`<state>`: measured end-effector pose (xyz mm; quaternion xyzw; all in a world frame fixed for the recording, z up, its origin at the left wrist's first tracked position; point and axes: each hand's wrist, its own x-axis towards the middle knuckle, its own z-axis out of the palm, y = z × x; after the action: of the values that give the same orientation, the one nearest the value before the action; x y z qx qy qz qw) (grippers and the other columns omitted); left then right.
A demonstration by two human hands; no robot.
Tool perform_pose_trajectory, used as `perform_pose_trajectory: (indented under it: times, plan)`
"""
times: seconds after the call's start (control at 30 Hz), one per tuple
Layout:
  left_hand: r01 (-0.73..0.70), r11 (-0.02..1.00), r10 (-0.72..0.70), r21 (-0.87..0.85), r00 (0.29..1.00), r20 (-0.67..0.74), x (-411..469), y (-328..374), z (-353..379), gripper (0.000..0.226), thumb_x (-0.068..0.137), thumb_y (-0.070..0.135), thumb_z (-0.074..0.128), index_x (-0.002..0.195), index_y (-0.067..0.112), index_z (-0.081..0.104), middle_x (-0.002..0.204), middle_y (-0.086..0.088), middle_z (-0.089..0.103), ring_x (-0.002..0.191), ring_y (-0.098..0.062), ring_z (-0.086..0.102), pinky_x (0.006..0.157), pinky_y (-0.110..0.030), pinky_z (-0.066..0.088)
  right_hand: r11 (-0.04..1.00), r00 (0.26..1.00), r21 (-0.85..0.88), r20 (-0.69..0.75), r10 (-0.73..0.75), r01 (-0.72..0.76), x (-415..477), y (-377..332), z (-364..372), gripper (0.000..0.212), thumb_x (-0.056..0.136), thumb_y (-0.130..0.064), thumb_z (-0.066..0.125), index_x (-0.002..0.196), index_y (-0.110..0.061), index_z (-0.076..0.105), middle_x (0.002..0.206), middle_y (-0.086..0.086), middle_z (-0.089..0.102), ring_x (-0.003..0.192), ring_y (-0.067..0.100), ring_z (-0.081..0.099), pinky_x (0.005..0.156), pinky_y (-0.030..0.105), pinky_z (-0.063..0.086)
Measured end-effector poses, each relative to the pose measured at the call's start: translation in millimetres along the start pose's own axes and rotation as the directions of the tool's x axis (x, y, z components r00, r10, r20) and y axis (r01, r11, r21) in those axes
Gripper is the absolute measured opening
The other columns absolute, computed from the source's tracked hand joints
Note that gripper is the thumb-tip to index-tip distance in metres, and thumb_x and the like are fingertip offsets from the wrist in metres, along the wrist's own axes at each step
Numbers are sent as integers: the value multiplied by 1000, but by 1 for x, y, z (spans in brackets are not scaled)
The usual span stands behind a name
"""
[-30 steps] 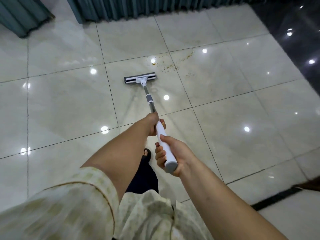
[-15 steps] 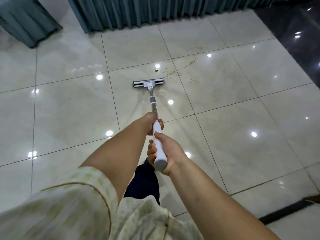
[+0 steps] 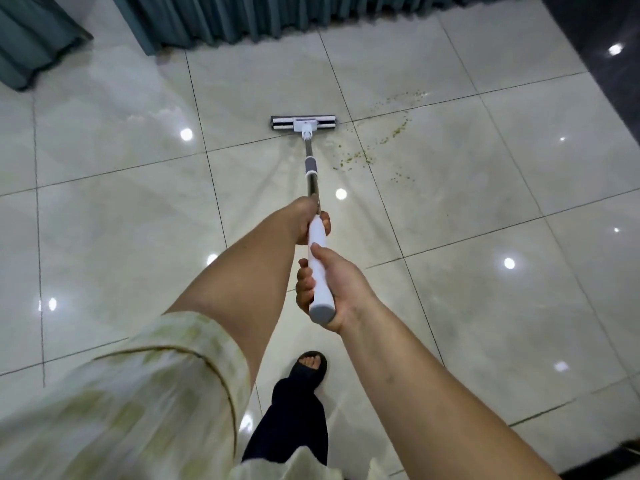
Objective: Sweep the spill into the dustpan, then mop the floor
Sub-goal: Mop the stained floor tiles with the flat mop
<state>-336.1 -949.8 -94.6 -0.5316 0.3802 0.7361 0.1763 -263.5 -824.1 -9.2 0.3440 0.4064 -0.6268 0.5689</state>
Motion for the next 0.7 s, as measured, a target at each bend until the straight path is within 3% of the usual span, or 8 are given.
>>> perform_pose_trajectory:
  times: [0.17, 0.3, 0.5, 0.7]
  plan:
    - [22, 1000, -22, -18, 1000, -15, 59, 42, -7, 37, 100, 41, 39, 83, 9, 40, 57, -1, 40, 41, -13, 36, 38, -15, 32, 999, 999, -43, -26, -32, 30, 57, -33, 16, 27, 93, -33, 57, 80, -11, 49, 62, 0, 45, 41, 10, 41, 39, 14, 35]
    - [17, 1000, -17, -15, 1000, -8, 76, 33, 1, 38, 100, 43, 39, 81, 10, 41, 56, 0, 39, 44, -12, 34, 43, -19, 29, 999, 999, -27, -25, -44, 44, 66, -32, -1, 25, 93, -33, 58, 82, -11, 51, 61, 0, 46, 38, 10, 43, 38, 14, 35]
    - [4, 1000, -4, -1, 998, 64, 36, -27, 17, 33, 102, 39, 36, 84, 12, 39, 57, -1, 37, 44, -13, 33, 42, -20, 31, 999, 999, 24, -22, -33, 33, 13, 4, -41, 22, 93, -30, 57, 85, -10, 50, 56, -1, 47, 35, 10, 41, 35, 13, 33]
    - [16, 992, -29, 128, 994, 107, -39, -132, 25, 30, 102, 35, 35, 83, 12, 37, 54, -1, 36, 42, -12, 32, 40, -18, 30, 996, 1000, 87, -14, -21, 22, -66, 93, -97, 22, 93, -29, 57, 87, -10, 49, 56, 0, 47, 35, 9, 41, 35, 13, 34]
